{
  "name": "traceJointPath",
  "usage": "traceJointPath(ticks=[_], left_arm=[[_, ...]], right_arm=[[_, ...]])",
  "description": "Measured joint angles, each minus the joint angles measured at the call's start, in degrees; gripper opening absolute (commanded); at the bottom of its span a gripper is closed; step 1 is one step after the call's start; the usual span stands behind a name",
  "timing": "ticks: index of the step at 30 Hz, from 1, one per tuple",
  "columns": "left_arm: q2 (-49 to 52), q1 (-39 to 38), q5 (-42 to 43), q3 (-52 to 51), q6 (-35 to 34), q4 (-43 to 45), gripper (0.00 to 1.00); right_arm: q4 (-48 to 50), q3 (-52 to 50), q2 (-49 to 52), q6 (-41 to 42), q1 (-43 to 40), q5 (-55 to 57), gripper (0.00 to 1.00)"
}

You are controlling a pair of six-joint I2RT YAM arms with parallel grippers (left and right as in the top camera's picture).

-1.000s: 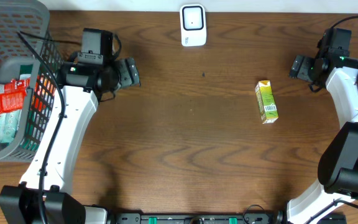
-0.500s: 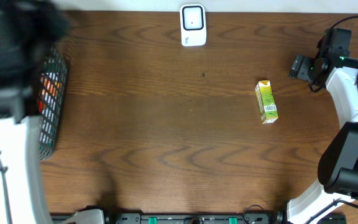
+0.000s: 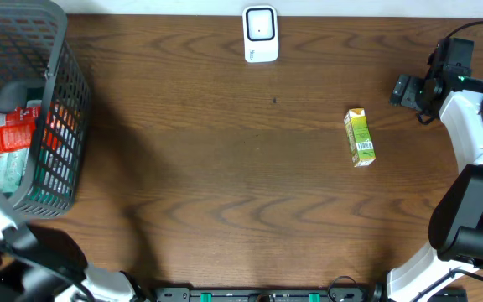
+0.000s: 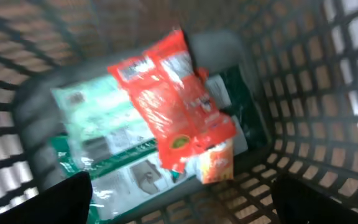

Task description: Scan the item barcode

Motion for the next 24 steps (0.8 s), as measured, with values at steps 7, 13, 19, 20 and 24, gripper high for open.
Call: traceJointPath(ticks=[7,13,19,20,24], left_arm=[[9.1,-0.1,4.1,0.0,1.2,1.3,0.9],[15.1,-0.1,4.7,-0.9,0.9,1.4,0.9],[17.6,0.0,4.9,-1.8,-1.4,1.7,0.89],[17.6,0.0,4.9,-1.9,-2.0,1.7,0.89],[17.6,0.0,4.2,-2.8,-4.9,1.8,0.86]], right_arm=[[0.0,0.0,0.0,0.0,0.0,0.0,0.99],[0.0,0.0,0.0,0.0,0.0,0.0,0.99],[0.0,0.0,0.0,0.0,0.0,0.0,0.99],[0.0,0.0,0.0,0.0,0.0,0.0,0.99],[0.0,0.0,0.0,0.0,0.0,0.0,0.99]])
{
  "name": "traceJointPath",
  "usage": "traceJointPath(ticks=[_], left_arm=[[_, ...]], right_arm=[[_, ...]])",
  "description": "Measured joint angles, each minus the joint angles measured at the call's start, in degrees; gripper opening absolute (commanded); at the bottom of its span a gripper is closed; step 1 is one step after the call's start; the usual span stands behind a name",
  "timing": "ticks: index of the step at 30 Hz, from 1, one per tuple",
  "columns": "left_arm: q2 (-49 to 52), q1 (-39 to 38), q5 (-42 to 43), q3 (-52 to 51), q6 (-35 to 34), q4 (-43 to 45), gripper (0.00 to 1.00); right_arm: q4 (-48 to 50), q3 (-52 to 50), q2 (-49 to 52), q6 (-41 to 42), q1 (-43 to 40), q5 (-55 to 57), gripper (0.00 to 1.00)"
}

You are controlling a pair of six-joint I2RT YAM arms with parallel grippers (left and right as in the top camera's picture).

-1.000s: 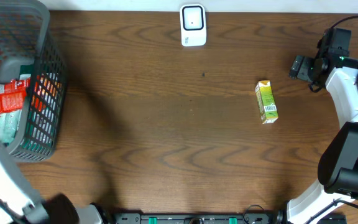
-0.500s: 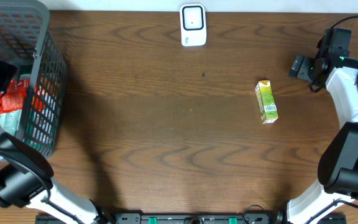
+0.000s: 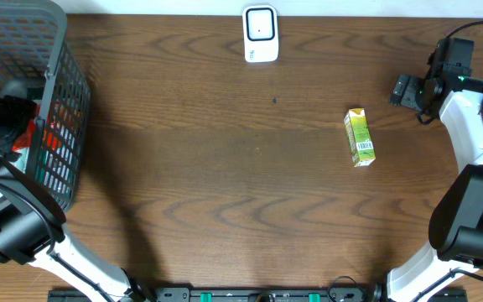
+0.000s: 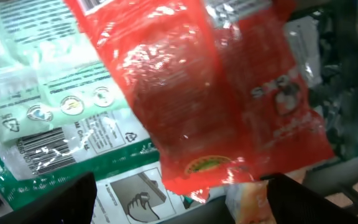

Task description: Scan the item barcode

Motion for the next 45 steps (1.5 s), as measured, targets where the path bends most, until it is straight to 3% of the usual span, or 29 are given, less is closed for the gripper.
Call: traceJointPath(ticks=[12,20,23,26,31,35,38,42,44,45], left_arm=[[0.0,0.0,-2.3,-4.1,-1.9,5.7,0.8],[-0.1,0.0,-2.3,-11.0,-1.9,15.2,0.77],[-1.0,0.0,-2.1,-14.0,-2.6,19.2,0.61],[-1.2,0.0,-1.6,-14.4,-2.8,20.1,0.3],[-3.3,0.0,-1.5,-15.3,-2.5,20.9,0.07],[-10.6,0.0,-2.3,-17.3,-2.8,22.7,0.08],[-24.4,0.2,-3.2,-17.4,-2.9,25.5,0.08],[-35.2,0.2,-3.8,-17.1,-2.9,26.4,0.07],[-40.7,0.2,-4.0,-16.9,-2.9,26.4,0.17],[-42.6,0.2,-4.0,-16.8,-2.8,26.0,0.33]], right_arm=[[0.0,0.0,0.0,0.0,0.0,0.0,0.99],[0.0,0.0,0.0,0.0,0.0,0.0,0.99],[0.0,0.0,0.0,0.0,0.0,0.0,0.99],[0.0,0.0,0.0,0.0,0.0,0.0,0.99],[0.0,0.0,0.0,0.0,0.0,0.0,0.99],[0.0,0.0,0.0,0.0,0.0,0.0,0.99],[0.0,0.0,0.0,0.0,0.0,0.0,0.99],[0.0,0.0,0.0,0.0,0.0,0.0,0.99],[0.0,0.0,0.0,0.0,0.0,0.0,0.99],[0.0,0.0,0.0,0.0,0.0,0.0,0.99]])
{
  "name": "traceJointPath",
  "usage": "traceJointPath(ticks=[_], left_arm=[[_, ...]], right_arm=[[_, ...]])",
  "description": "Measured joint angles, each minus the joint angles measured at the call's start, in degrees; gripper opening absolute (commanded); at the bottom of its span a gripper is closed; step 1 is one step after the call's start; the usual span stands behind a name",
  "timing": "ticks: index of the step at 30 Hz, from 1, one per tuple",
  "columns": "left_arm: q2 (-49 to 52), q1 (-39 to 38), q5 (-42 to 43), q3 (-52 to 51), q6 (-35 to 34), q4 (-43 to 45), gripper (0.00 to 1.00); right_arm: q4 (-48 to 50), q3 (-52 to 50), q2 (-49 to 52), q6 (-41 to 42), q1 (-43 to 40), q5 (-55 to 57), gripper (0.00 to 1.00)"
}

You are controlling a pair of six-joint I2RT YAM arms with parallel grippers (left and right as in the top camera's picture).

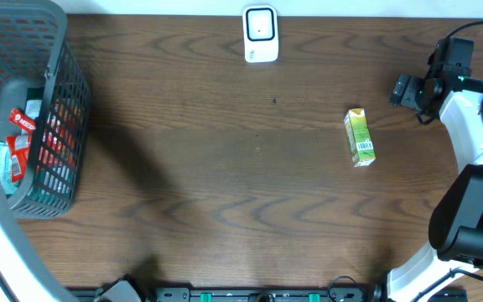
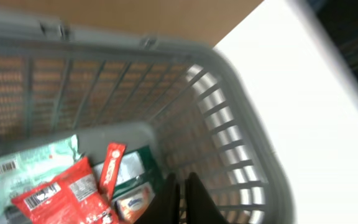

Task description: Scan the item barcode

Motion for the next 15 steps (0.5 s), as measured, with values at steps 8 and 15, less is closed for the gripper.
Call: traceJointPath(ticks=[8,15], left_arm=[[-2.4,0.0,0.0,0.4,-0.2,-12.3,0.61],[14.7,0.0,0.2,0.4,-0.2,-16.5,0.61]], right_arm=[[0.0,0.0,0.0,0.0,0.0,0.0,0.99],[0.0,0.0,0.0,0.0,0.0,0.0,0.99]])
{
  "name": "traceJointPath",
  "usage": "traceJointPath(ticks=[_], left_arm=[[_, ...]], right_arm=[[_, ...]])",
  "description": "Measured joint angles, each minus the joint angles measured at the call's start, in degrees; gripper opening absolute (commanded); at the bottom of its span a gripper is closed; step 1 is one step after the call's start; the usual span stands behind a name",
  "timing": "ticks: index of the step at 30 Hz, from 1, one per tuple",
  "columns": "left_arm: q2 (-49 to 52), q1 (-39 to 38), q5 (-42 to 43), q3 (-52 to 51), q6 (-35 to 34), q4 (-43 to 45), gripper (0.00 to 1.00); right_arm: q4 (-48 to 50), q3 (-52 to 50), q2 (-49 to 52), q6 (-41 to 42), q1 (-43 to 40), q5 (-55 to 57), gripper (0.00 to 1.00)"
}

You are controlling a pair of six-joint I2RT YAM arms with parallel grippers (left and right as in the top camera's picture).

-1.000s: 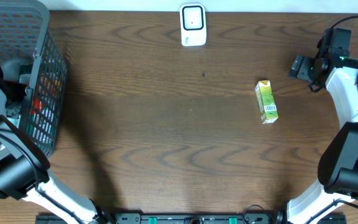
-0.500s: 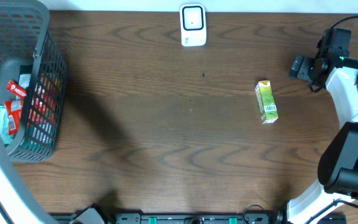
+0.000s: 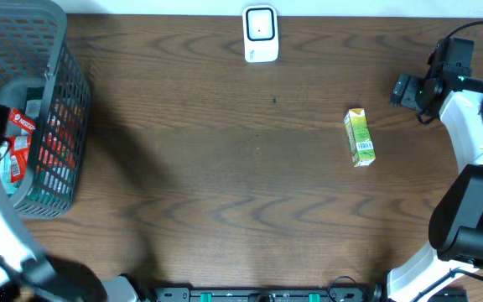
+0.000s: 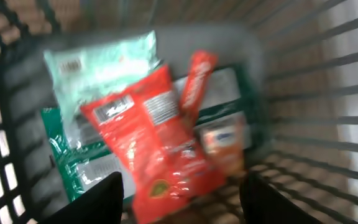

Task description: Scan the item barcode

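Note:
My left gripper (image 4: 180,186) hangs open inside the grey basket (image 3: 57,50), looking down on the packets. A large red packet (image 4: 160,149) lies just ahead of the fingers, nothing between them. Round it lie a slim red stick packet (image 4: 196,84), a mint-green packet (image 4: 95,68) and a small orange pack (image 4: 222,140). The white scanner (image 3: 260,33) stands at the table's far edge. A green carton (image 3: 359,138) lies on the table at the right, barcode up. My right gripper (image 3: 404,91) rests beyond the carton, its jaws unclear.
The basket's mesh walls (image 4: 328,93) close in on all sides of the left gripper. The brown table (image 3: 225,168) stretches between basket and carton. The white right arm (image 3: 468,126) runs down the right edge.
The left gripper was shut, higher up and looking at the basket's rim; now it is open and looks straight down on the packets. The right arm and carton have not moved.
The left gripper hung open over the basket's packets, then sat open very close to the red packet. Later it was shut, higher up near the rim, with nothing seen in it. Now it is open over the packets again. The carton, scanner and right arm stayed put.

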Motion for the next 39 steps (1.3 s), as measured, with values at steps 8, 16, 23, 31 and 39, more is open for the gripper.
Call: traceJointPath(ticks=[8,16,23,31,39], left_arm=[[14.0,0.1,2.4,0.0,0.0,-2.8,0.68],[20.7,0.1,2.8,0.0,0.0,-2.5,0.69],[23.1,0.0,3.3,0.0,0.3,0.8,0.53],[23.0,0.1,3.5,0.0,0.0,1.1,0.1],[21.4,0.2,3.0,-0.1,0.2,2.3,0.07]], right_arm=[[0.0,0.0,0.0,0.0,0.0,0.0,0.99],[0.0,0.0,0.0,0.0,0.0,0.0,0.99],[0.0,0.0,0.0,0.0,0.0,0.0,0.99],[0.0,0.0,0.0,0.0,0.0,0.0,0.99],[0.0,0.0,0.0,0.0,0.0,0.0,0.99]])
